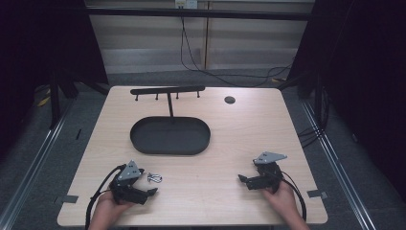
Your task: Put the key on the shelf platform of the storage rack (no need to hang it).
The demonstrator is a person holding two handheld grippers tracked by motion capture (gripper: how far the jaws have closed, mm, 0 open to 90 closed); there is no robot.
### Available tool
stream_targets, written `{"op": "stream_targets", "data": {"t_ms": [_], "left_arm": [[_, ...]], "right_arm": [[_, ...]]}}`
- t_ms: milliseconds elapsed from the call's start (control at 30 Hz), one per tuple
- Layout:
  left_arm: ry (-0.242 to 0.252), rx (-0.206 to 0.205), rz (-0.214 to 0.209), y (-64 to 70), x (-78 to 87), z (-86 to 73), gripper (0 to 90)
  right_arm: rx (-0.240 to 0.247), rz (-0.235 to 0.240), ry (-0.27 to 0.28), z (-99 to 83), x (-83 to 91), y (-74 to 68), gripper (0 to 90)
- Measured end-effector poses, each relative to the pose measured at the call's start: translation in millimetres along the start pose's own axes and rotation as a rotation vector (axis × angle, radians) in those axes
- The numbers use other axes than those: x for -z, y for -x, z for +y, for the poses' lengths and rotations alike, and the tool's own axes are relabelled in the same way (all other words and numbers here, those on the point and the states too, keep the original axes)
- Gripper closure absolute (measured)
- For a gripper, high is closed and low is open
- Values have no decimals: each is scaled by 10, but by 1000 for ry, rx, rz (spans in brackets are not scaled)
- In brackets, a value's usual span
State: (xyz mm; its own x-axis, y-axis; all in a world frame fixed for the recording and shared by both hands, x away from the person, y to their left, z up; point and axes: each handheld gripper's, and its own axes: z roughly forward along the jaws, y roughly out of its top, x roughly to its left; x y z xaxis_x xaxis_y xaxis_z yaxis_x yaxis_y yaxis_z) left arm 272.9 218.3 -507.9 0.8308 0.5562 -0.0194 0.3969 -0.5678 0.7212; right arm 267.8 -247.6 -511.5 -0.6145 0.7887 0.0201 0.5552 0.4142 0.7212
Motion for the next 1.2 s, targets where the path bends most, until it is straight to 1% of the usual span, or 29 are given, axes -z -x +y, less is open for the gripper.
{"op": "stream_targets", "data": {"t_ms": [367, 467, 567, 600, 700, 800, 867, 933, 1000, 1067, 1100, 1167, 1200], "left_arm": [[-1, -3, 2, -1, 1, 1, 121], [-9, -1, 2, 0, 6, 7, 123], [-17, 11, 13, 4, 21, 16, 158], [-32, 19, 15, 6, 28, 28, 162], [-62, 20, 19, 0, 37, 55, 166], [-107, 36, 25, -9, 32, 118, 186], [-139, 34, 19, -35, 33, 165, 209], [-170, 43, 14, -51, 29, 206, 229], [-207, 39, 1, -59, 8, 259, 230], [-242, 21, -2, -64, -9, 304, 232], [-266, 12, -13, -71, -15, 333, 232], [-292, 11, -25, -84, -28, 373, 233], [-297, 12, -23, -83, -36, 385, 232]], "right_arm": [[-4, -7, 1, -4, 3, -9, 129], [-4, -7, 0, -4, 3, -9, 129], [-4, -7, 0, -4, 4, -9, 129], [-4, -7, 0, -4, 3, -9, 129], [-4, -8, 0, -4, 3, -9, 129], [-4, -7, 0, -4, 3, -9, 129], [-4, -7, 0, -4, 3, -9, 129], [-4, -7, 0, -4, 3, -9, 129], [-5, -7, 0, -4, 3, -9, 129], [-5, -7, 0, -4, 3, -9, 129], [-4, -8, -1, -4, 4, -8, 129], [-4, -8, 0, -4, 4, -8, 129], [-6, -8, 0, -3, 3, -10, 129]]}}
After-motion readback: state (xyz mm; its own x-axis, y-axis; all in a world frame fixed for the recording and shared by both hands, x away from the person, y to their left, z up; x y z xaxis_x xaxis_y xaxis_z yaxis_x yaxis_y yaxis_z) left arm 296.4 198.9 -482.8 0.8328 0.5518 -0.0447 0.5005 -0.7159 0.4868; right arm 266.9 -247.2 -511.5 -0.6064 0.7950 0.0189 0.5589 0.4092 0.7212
